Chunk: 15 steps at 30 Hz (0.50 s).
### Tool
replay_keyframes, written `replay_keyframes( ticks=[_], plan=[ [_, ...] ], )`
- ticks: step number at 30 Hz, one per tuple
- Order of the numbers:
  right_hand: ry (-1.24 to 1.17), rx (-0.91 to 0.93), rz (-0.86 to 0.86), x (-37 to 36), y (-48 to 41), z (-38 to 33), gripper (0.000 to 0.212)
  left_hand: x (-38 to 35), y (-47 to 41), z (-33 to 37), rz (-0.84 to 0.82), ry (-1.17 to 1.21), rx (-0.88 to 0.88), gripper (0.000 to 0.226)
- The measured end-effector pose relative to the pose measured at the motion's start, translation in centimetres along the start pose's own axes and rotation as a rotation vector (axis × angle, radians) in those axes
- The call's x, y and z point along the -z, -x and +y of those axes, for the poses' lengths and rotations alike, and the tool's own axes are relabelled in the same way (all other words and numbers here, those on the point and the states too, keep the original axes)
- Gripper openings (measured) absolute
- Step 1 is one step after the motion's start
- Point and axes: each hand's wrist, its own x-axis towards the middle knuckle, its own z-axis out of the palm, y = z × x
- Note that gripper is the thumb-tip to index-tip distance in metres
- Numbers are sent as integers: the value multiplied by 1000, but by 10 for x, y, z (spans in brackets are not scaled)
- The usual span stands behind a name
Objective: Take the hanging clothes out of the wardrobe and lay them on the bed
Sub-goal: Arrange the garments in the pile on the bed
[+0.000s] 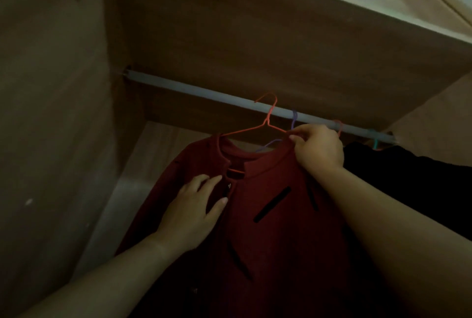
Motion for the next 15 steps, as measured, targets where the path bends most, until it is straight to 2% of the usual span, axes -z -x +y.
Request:
replay_keyframes(
  ticks=[7,11,15],
  plan=[
    [-2,38,46,-33,-36,7,18,-37,-39,-20,41,41,-32,56],
    [4,36,-5,-59,-39,2,16,-57,-42,-34,62,46,-11,59],
    [57,162,-15,-79,-19,1,19,-67,-32,-50,61,26,-29,60]
  ],
)
